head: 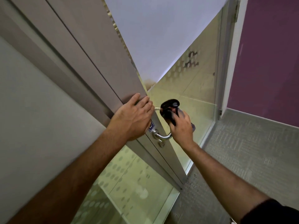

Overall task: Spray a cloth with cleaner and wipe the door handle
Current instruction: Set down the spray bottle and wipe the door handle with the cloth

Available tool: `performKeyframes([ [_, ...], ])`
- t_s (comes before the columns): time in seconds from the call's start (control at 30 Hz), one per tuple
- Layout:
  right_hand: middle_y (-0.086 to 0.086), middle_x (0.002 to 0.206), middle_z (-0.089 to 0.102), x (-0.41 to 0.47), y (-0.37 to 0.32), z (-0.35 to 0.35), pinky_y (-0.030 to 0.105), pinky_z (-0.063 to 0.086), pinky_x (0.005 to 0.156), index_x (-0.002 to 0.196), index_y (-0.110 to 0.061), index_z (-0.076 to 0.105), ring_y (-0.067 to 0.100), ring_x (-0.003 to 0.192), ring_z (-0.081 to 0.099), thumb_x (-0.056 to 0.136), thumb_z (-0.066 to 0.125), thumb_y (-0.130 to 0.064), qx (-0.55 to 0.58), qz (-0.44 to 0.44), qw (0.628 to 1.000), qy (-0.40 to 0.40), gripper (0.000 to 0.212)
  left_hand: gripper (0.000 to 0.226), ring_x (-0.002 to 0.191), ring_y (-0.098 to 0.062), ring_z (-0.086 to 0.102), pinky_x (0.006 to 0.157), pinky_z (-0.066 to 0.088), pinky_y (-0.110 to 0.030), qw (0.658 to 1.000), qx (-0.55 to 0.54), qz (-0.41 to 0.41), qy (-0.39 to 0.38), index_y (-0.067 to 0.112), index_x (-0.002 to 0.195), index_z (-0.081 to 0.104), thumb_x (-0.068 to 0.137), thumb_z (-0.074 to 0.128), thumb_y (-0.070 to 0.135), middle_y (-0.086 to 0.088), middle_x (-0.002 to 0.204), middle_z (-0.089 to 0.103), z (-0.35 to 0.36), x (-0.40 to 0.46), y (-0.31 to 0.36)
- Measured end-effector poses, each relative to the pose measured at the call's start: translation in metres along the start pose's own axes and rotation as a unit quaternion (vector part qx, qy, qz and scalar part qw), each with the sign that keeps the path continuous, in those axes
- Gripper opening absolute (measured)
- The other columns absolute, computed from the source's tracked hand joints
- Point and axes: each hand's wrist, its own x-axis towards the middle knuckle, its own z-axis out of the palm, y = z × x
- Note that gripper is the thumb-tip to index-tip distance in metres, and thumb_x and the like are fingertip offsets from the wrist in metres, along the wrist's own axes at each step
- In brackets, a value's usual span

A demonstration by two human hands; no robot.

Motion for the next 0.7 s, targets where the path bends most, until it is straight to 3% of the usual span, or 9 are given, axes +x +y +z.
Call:
performKeyframes([
  [0.07,0.0,0.132,0.058,0.001,0.009,0.002,0.039,0.048,0.084,0.131,-0.028,0.057,0.029,0.11,0.054,0.099,0.049,-0.037,0.032,0.035,0.999,-0.01,0.035,0.067,0.152,-0.029,0.028,0.124,0.016,-0.052,1.0,0.003,-0.001,0.003,0.009,0.156,0.031,0.101,0.01,0.041,-0.013,0.163,0.036,0.001,0.001,0.0],
  [0.13,0.003,0.126,0.057,0.005,0.01,0.004,0.039,0.051,0.085,0.131,-0.027,0.055,0.026,0.103,0.061,0.1,0.045,-0.041,0.108,0.124,0.986,-0.006,0.035,0.065,0.151,-0.029,0.031,0.123,0.017,-0.052,1.0,0.003,-0.003,0.009,0.009,0.155,0.033,0.102,0.012,0.041,-0.013,0.162,0.038,0.002,0.002,-0.001],
  [0.23,0.013,0.113,0.066,-0.003,-0.004,0.006,0.052,0.059,0.086,0.11,-0.022,0.056,0.032,0.096,0.07,0.103,0.041,-0.042,0.324,0.334,0.885,0.016,0.025,0.063,0.15,-0.029,0.032,0.123,0.019,-0.052,1.0,0.001,-0.003,0.008,0.009,0.153,0.036,0.103,0.015,0.041,-0.013,0.16,0.04,0.001,0.002,0.001],
  [0.3,0.013,0.11,0.069,-0.024,-0.022,0.012,0.043,0.059,0.081,0.107,-0.019,0.052,0.027,0.096,0.07,0.106,0.04,-0.04,0.346,0.385,0.855,0.029,0.024,0.064,0.15,-0.028,0.034,0.122,0.019,-0.052,1.0,0.004,-0.008,0.013,0.009,0.153,0.038,0.102,0.015,0.041,-0.013,0.159,0.042,0.0,0.003,0.001],
  [0.4,0.01,0.103,0.07,-0.063,-0.045,0.019,0.023,0.052,0.065,0.107,-0.011,0.053,0.016,0.085,0.067,0.108,0.041,-0.033,0.33,0.391,0.859,0.015,0.025,0.066,0.15,-0.027,0.034,0.121,0.018,-0.051,1.0,-0.001,-0.011,0.009,0.01,0.153,0.038,0.101,0.013,0.043,-0.012,0.16,0.041,0.0,0.003,0.0],
  [0.47,0.006,0.098,0.071,-0.091,-0.054,0.02,0.025,0.054,0.064,0.104,-0.012,0.055,0.013,0.082,0.068,0.107,0.044,-0.032,0.358,0.39,0.848,-0.011,0.023,0.069,0.152,-0.027,0.031,0.122,0.016,-0.052,1.0,0.005,-0.01,0.005,0.011,0.155,0.033,0.1,0.009,0.044,-0.012,0.162,0.037,0.002,0.003,0.001],
  [0.53,0.004,0.097,0.072,-0.113,-0.06,0.014,0.023,0.055,0.065,0.097,-0.021,0.059,0.015,0.088,0.071,0.105,0.049,-0.032,0.371,0.382,0.846,0.016,0.016,0.069,0.154,-0.028,0.024,0.124,0.012,-0.052,1.0,0.005,-0.003,-0.005,0.011,0.158,0.024,0.101,0.008,0.046,-0.012,0.166,0.029,0.003,0.003,0.0],
  [0.6,0.007,0.102,0.074,-0.112,-0.069,0.001,0.027,0.056,0.073,0.099,-0.022,0.067,0.02,0.098,0.071,0.101,0.054,-0.034,0.38,0.344,0.856,0.071,0.017,0.068,0.156,-0.027,0.021,0.125,0.01,-0.051,1.0,-0.004,0.002,-0.004,0.011,0.159,0.019,0.102,0.009,0.046,-0.012,0.167,0.024,0.003,0.002,0.0],
  [0.7,0.017,0.11,0.073,-0.073,-0.091,-0.018,0.045,0.056,0.089,0.111,-0.009,0.072,0.03,0.108,0.068,0.093,0.055,-0.027,0.432,0.234,0.864,0.113,0.03,0.066,0.155,-0.025,0.023,0.124,0.019,-0.047,0.999,-0.035,-0.001,0.03,0.009,0.16,0.017,0.103,0.01,0.041,-0.012,0.168,0.023,-0.002,-0.001,0.0],
])
